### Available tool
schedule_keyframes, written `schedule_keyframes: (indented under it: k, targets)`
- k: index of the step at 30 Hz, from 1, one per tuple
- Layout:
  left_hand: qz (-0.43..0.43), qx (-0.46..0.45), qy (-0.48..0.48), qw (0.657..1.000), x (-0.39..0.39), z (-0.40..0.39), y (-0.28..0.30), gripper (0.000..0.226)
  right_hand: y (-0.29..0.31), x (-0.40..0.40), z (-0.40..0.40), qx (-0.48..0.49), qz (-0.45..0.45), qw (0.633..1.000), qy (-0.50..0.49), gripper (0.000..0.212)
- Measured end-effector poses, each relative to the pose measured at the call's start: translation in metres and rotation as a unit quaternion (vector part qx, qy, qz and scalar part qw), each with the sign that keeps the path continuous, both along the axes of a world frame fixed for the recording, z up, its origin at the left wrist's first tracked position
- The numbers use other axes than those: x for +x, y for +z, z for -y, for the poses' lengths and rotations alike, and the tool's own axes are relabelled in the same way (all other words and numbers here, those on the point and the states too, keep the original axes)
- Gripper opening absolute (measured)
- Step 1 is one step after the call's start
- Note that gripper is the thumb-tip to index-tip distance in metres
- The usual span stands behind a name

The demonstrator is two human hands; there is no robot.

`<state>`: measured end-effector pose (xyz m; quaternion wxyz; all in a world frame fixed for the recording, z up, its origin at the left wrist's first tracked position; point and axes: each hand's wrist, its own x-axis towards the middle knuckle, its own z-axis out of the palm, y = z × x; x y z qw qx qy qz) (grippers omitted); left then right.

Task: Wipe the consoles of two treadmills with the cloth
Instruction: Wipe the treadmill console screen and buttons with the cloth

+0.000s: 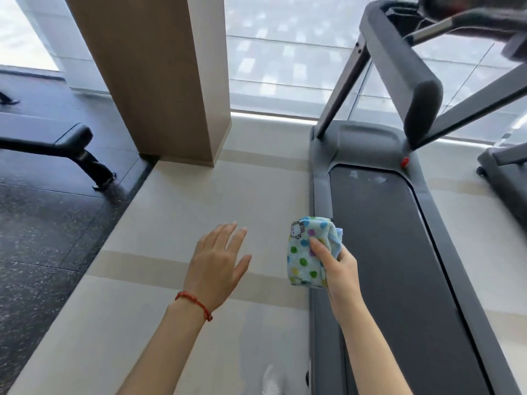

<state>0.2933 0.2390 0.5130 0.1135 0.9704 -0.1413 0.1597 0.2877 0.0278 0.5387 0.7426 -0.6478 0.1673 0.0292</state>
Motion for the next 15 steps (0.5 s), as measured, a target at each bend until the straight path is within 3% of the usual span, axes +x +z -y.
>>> schedule_keyframes:
  k: [4, 15]
  targets:
    - [0.019, 0.002, -0.001, 1.0, 0.067, 0.008, 0.019, 0.051, 0.022, 0.067, 0.01, -0.003, 0.043, 0.999, -0.005, 0.02]
    - [0.073, 0.005, 0.012, 0.997, 0.243, 0.042, 0.077, 0.052, 0.079, 0.248, 0.04, -0.003, 0.094, 0.995, -0.019, 0.012]
